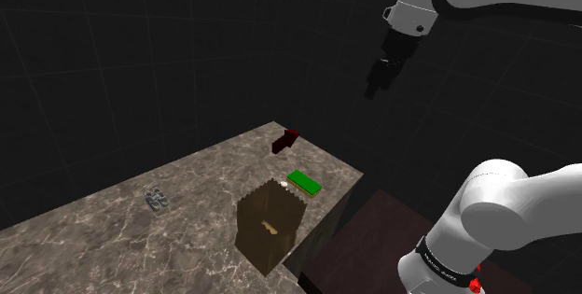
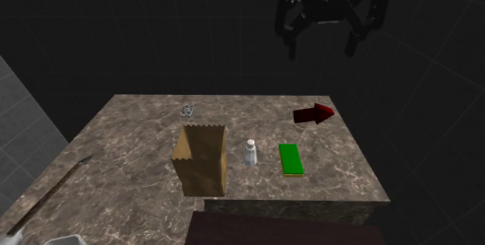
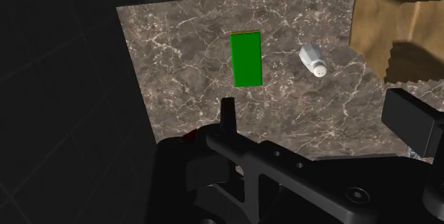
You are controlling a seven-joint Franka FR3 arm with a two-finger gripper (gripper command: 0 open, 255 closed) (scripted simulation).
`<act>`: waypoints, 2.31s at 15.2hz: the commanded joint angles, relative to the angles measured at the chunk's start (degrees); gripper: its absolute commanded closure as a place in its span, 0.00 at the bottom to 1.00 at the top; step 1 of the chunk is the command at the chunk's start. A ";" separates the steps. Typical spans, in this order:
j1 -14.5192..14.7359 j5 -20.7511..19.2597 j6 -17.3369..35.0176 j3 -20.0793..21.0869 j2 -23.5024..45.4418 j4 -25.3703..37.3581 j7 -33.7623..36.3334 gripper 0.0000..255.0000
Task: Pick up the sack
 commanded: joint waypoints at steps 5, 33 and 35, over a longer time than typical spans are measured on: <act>1.13 2.21 6.13 1.88 2.84 -4.31 2.71 0.00; 8.10 10.43 48.69 13.89 45.92 -7.68 17.14 0.00; 8.09 10.04 50.40 13.90 47.39 -7.95 17.35 0.00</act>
